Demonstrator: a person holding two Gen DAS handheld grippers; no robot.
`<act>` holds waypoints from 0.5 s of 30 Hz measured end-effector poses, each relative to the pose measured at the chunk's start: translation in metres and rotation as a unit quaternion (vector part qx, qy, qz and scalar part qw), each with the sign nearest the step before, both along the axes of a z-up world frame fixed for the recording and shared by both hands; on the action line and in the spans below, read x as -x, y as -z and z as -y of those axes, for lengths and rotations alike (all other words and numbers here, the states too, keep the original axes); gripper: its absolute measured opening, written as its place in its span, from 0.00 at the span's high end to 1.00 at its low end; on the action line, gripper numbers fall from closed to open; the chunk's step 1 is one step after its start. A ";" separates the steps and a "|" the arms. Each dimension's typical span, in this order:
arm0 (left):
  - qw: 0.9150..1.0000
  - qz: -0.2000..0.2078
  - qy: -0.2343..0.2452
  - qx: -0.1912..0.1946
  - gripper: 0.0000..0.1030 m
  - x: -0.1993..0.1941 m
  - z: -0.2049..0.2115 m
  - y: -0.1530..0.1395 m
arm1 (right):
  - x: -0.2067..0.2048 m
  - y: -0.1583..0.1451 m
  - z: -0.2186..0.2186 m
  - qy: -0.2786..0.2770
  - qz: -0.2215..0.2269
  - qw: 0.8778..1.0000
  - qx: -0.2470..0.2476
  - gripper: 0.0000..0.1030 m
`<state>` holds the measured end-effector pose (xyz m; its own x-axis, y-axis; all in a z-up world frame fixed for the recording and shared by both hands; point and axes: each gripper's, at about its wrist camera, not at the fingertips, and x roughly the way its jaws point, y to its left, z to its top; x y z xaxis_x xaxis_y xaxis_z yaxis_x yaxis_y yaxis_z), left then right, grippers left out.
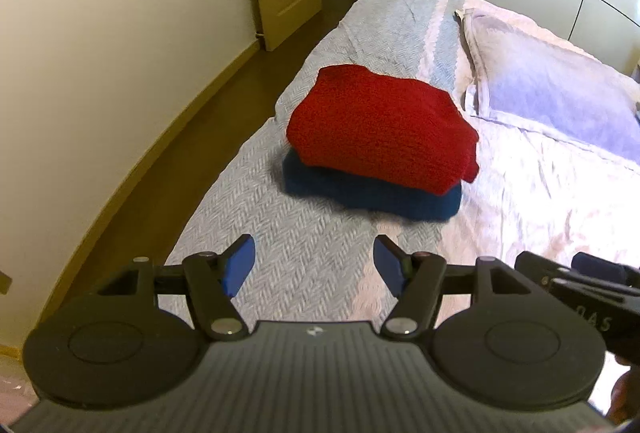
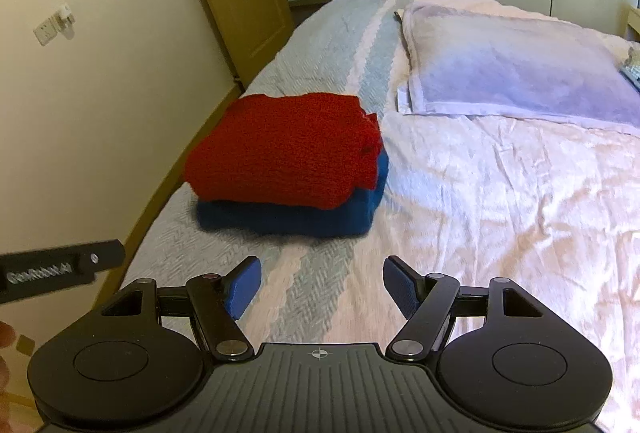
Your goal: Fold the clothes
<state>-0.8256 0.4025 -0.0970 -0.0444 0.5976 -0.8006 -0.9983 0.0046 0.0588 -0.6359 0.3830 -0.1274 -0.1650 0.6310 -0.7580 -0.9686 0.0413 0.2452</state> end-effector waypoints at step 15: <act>1.000 0.009 -0.008 -0.002 0.39 -0.013 0.069 0.014 | -0.006 -0.009 0.062 -0.009 0.011 1.000 0.003 0.31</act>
